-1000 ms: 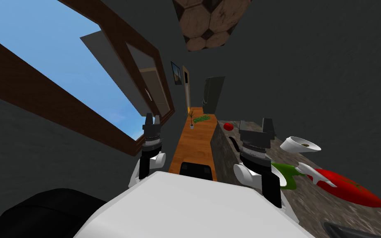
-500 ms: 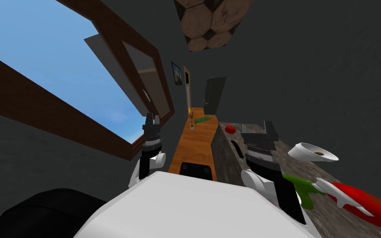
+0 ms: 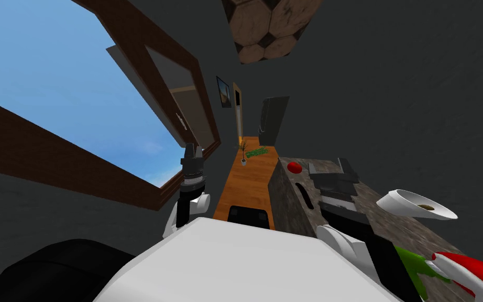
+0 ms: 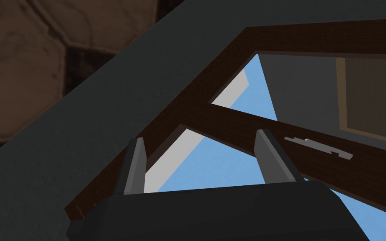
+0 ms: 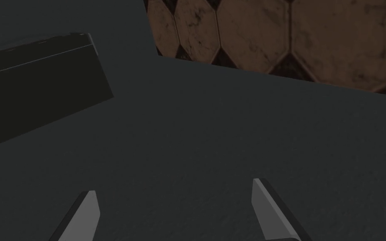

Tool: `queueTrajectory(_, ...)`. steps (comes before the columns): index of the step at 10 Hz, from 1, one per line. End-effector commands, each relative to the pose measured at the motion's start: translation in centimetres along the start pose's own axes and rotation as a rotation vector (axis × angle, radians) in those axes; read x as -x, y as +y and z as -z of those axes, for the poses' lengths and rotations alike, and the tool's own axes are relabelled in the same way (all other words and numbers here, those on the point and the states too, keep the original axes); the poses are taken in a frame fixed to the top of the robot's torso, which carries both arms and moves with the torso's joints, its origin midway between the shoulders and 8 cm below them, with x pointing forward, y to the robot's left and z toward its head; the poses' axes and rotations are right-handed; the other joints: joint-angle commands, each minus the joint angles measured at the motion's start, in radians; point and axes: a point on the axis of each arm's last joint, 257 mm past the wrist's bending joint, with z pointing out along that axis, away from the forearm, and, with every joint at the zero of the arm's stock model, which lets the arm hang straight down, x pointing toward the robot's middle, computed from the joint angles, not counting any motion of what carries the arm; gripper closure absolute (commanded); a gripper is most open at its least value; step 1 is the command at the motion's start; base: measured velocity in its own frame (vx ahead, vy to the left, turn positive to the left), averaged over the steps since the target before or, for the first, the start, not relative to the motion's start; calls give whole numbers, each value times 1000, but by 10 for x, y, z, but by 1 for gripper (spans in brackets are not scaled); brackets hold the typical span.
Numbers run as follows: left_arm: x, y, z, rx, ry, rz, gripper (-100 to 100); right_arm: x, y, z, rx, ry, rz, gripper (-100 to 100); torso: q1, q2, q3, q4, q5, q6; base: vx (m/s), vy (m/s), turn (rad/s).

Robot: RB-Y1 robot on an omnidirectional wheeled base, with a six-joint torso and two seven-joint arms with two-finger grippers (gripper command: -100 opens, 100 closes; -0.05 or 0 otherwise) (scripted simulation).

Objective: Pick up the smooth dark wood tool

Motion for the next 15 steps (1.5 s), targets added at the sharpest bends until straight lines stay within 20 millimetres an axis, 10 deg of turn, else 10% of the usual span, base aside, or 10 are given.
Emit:
queueTrajectory(1,0,0,0,0,0,0,0,4,-4,1,-27,-10,-17,-100,0,0,0,0,0,0,67,-10,12)
queueTrajectory(15,0,0,0,0,0,0,0,68,-68,66,-440,-202,-285,-100,0,-2,-1,-1,0,0,83,-19,11)
